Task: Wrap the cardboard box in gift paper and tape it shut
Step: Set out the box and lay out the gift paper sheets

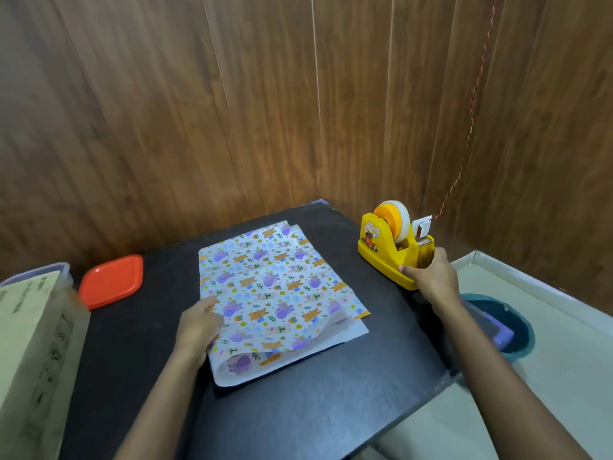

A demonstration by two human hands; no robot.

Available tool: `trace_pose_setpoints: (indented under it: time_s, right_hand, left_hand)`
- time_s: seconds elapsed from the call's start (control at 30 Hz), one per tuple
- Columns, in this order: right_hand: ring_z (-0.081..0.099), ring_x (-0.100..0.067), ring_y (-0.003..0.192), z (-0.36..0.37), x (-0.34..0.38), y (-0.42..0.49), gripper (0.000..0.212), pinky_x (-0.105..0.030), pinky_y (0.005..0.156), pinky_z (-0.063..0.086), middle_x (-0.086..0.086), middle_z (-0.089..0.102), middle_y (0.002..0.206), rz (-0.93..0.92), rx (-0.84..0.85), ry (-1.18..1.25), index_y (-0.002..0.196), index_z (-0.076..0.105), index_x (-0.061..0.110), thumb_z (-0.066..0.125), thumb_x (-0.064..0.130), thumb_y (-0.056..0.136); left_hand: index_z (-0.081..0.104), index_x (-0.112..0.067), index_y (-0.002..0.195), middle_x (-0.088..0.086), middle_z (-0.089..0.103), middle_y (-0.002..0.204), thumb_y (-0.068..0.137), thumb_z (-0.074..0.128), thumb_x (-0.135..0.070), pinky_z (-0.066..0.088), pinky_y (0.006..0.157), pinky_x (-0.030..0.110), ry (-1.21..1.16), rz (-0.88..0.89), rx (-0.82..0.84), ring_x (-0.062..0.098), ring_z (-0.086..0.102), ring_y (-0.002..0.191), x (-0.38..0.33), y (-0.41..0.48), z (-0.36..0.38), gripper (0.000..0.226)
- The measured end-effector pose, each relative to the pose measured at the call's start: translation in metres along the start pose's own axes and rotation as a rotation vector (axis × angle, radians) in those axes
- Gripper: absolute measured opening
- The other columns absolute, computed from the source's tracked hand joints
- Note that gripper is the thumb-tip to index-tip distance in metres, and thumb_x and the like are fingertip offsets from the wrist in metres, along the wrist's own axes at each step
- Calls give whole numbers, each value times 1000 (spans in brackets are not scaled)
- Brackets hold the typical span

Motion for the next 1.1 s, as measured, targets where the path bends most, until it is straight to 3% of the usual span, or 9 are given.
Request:
trace_pose_setpoints:
  time_s: [0.13, 0.23, 0.37, 0.47, 0.63, 0.73, 0.87, 1.0, 1.1]
  right_hand:
    - [38, -35, 131, 11, -10, -17, 84, -51, 104, 38, -14, 40, 143, 54, -31, 103, 141, 29, 7, 77, 31, 75]
    - [32, -35, 134, 17, -12, -34, 80, -49, 107, 35, -16, 35, 145, 108, -69, 165, 141, 28, 4, 74, 27, 79]
    - [38, -36, 128, 29, -7, -52, 63, -43, 100, 38, -18, 38, 140, 144, -34, 113, 135, 36, 0, 67, 23, 85]
    - [52, -31, 110, 40, 5, -64, 41, -38, 86, 44, -13, 54, 119, 78, 22, 143, 121, 50, 3, 63, 19, 85]
    - [58, -22, 95, 61, 48, -95, 11, -28, 76, 41, -7, 64, 100, -169, 126, 272, 93, 63, 8, 60, 14, 85]
    - [55, -25, 108, 70, 67, -107, 37, -32, 85, 43, -9, 60, 111, -208, 173, 251, 107, 60, 6, 61, 37, 87]
    - [31, -28, 137, 94, 70, -122, 98, -40, 107, 35, -11, 26, 151, -95, 354, 211, 148, 15, 8, 74, 40, 76]
    - [26, -39, 133, 100, 70, -118, 99, -36, 92, 37, -14, 8, 150, 32, 293, 80, 149, 4, 14, 73, 13, 78]
    - [40, -41, 124, 107, 69, -112, 88, -38, 87, 42, -17, 9, 147, 65, 355, -34, 147, 8, 13, 65, 3, 80]
  left_hand:
    - [25, -18, 147, 8, 7, 154, 91, 49, -51, 26, 107, 43, 767, 271, -128, 29, 16, 138, -50, -30, 25, 70]
    - [25, -19, 147, 5, 8, 157, 86, 49, -61, 8, 115, 38, 825, 643, 189, 21, -2, 145, -78, -75, 110, 79]
    - [56, -10, 115, 9, 54, 127, 96, 40, -46, 29, 103, 38, 943, 867, 97, 26, 42, 124, -87, -91, 142, 43]
    - [47, -12, 78, 7, 56, 85, 98, 37, -25, 28, 65, 30, 725, 867, -2, 22, 48, 78, -98, -92, 119, 26]
    - [27, -16, 60, -1, 30, 58, 98, 46, -26, 19, 53, 28, 54, 610, 103, 12, 29, 55, -98, -79, 86, 43]
    - [28, -17, 60, 0, 29, 59, 97, 47, -26, 20, 54, 28, -191, 517, 39, 12, 26, 56, -98, -74, 59, 43]
    - [48, -12, 72, 7, 40, 70, 88, 53, -38, 27, 60, 35, -594, 510, -67, 19, 32, 67, -104, -80, 3, 30]
    - [45, -18, 63, 3, 43, 62, 93, 54, -24, 32, 52, 27, -873, 553, -249, 13, 40, 55, -103, -95, -81, 32]
    - [61, -12, 82, 3, 63, 78, 97, 50, -19, 51, 62, 25, -1038, 541, -298, 14, 62, 66, -86, -91, -132, 20]
Point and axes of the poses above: each hand's wrist, its own y-axis towards the middle knuckle, its own z-axis out of the palm, x = y × z, the point moved 9 cm from there along y, towards the middle knuckle
